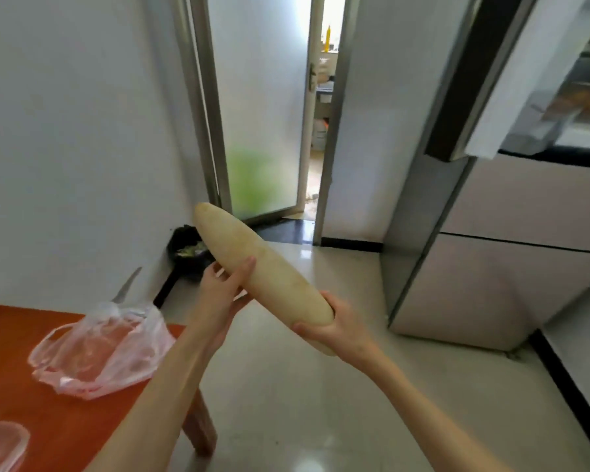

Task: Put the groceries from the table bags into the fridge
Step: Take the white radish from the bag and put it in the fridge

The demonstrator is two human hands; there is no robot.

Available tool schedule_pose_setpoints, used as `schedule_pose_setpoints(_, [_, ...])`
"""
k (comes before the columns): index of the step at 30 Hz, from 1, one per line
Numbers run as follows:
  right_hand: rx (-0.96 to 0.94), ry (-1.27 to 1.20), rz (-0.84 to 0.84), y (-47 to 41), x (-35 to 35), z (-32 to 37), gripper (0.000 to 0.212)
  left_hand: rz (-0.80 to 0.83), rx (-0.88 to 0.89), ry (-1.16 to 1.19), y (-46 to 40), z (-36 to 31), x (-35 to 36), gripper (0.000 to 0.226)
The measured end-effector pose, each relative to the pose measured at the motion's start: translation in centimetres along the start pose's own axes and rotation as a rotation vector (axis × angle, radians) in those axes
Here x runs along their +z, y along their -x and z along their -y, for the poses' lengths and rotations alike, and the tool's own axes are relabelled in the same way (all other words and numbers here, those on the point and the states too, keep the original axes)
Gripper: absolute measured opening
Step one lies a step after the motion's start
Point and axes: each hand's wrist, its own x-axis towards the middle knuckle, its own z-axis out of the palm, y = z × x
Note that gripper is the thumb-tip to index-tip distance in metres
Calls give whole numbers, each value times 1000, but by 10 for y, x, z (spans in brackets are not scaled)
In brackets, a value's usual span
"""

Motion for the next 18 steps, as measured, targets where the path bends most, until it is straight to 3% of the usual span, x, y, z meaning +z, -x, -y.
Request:
schedule_pose_setpoints(2, [13,-3,-62,10,-56,-25,88,61,1,0,1,13,62,51])
schedule_pose_setpoints(5, [57,-28,-144,33,-133,-60,69,151,-20,10,6,31,152,56])
schedule_pose_setpoints(9, [114,-92,-320,67,-220,-108,53,362,-37,-18,17,57,268,43])
schedule_pose_setpoints(14, [208,-174,-521,96,-304,-161,70,614,-51,-89,24,84,392,50])
schedule_pose_setpoints(18, [221,-273,-659,93,-363,-187,79,686,23,-148,12,93,486,59])
